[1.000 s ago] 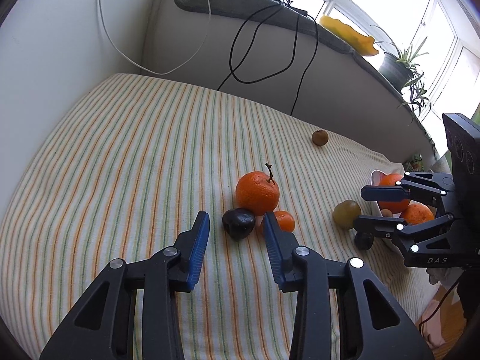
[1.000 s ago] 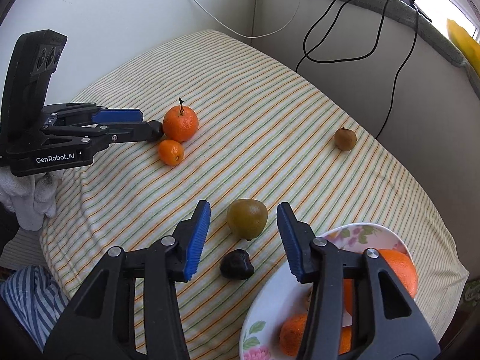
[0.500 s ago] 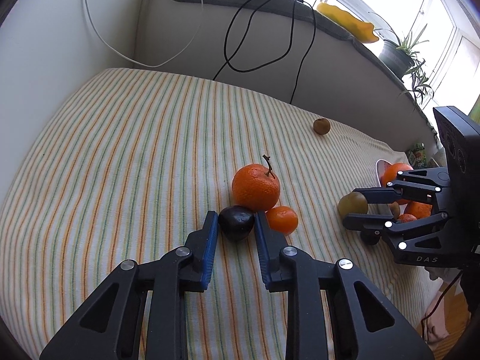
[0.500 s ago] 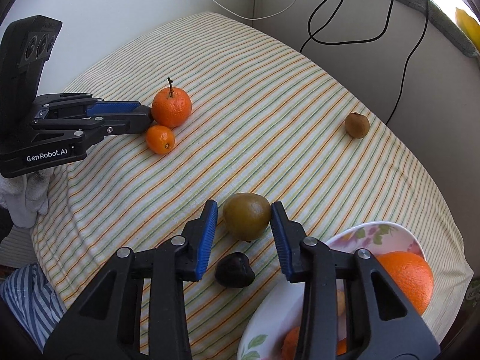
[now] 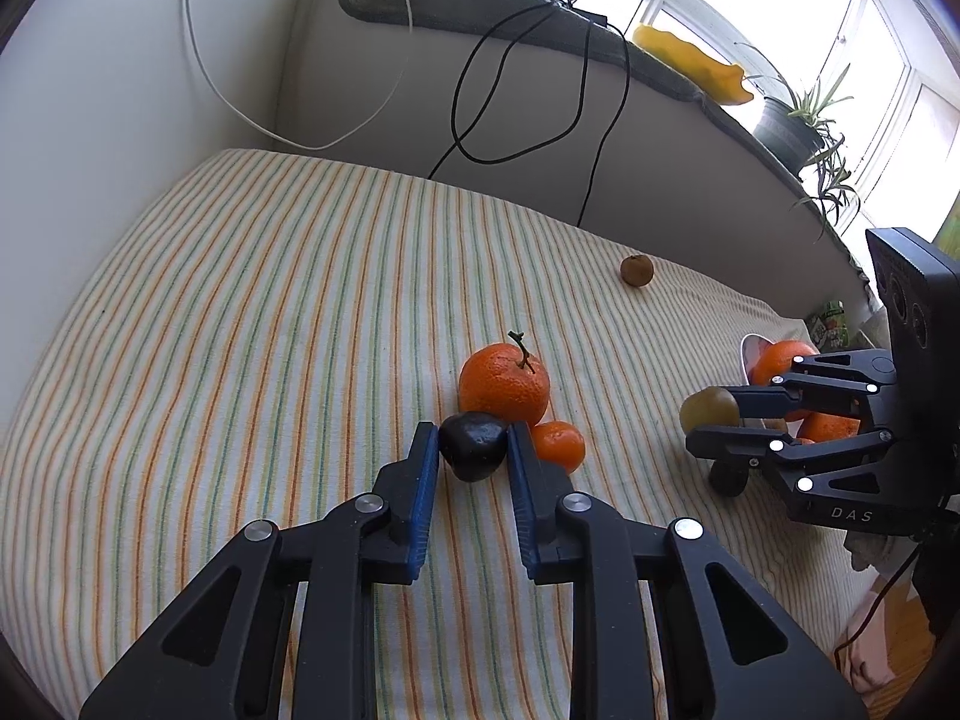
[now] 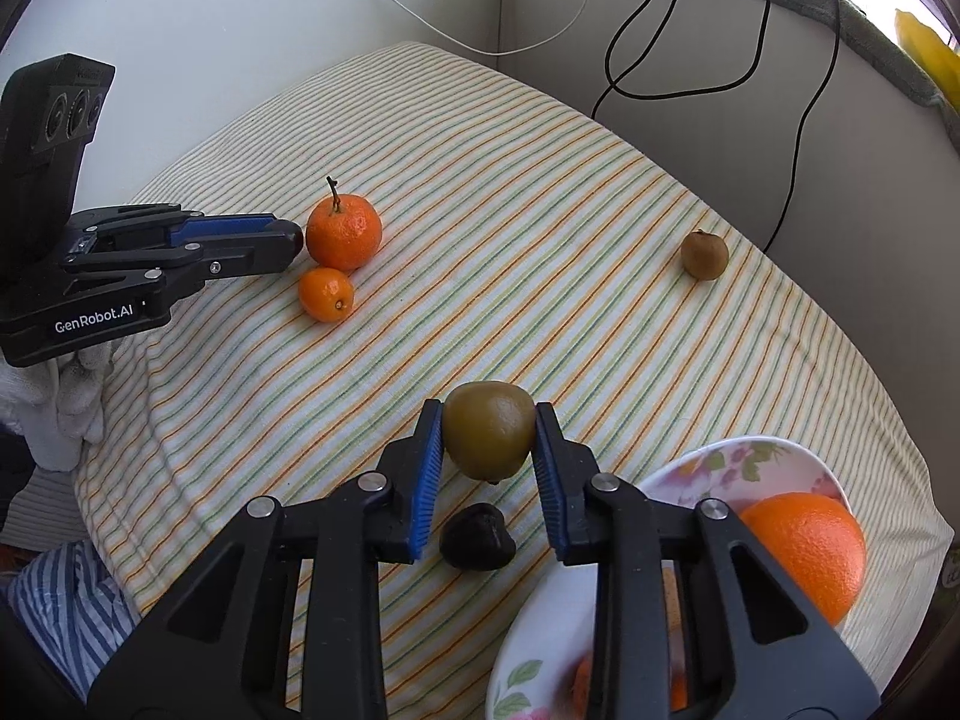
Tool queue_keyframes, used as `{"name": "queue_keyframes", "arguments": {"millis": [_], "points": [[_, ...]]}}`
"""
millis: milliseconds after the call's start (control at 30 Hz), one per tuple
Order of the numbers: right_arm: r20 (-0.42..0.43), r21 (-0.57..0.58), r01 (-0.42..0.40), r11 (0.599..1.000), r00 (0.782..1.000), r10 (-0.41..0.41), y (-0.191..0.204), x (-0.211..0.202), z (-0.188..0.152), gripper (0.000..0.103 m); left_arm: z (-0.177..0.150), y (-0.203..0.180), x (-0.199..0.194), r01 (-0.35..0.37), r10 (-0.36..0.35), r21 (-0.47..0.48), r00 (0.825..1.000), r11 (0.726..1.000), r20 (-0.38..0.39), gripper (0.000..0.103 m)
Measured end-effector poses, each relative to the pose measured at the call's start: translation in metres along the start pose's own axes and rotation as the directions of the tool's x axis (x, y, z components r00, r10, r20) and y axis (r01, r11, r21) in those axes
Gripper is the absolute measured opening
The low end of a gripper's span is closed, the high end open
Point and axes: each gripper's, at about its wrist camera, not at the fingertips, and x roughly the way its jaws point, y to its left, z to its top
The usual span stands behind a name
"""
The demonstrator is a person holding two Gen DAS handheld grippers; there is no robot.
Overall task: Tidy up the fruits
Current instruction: 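Close the right tool on the olive kiwi while the left tool grasps the dark plum, then carry the kiwi and plum over the plate with both tools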
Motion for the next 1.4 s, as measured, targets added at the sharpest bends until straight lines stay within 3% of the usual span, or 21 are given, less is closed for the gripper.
{"name": "queue_keyframes", "arguments": {"millis": [333, 600, 867, 1100, 1400], "points": [[0.070, 0.026, 0.000, 1.000, 0.998, -0.002, -0.008, -0.045, -0.016, 0.030, 0.001, -0.030, -0.024, 0.056, -0.057, 0.033, 0.998, 0.998, 0.036, 0.021], [0.102, 0.069, 0.040, 0.997, 0.994, -0.047, -0.035, -0.081, -0.029, 0.030, -0.004, -0.083, -0.028, 0.141, -0.144, 0.099, 0.989, 0.985, 0.025, 0.021], [0.101, 0.121, 0.061, 0.991, 0.992, -0.073, -0.061, -0.087, -0.048, 0.030, -0.013, -0.140, -0.018, 0.217, -0.218, 0.171, 0.976, 0.961, -0.013, 0.021], [0.099, 0.134, 0.060, 0.989, 0.992, -0.073, -0.071, -0.085, -0.059, 0.030, -0.015, -0.170, -0.005, 0.243, -0.241, 0.208, 0.970, 0.947, -0.036, 0.021], [0.106, 0.132, 0.051, 0.990, 0.992, -0.065, -0.078, -0.076, -0.053, 0.030, -0.015, -0.184, 0.016, 0.210, -0.204, 0.230, 0.978, 0.950, -0.047, 0.021]]}}
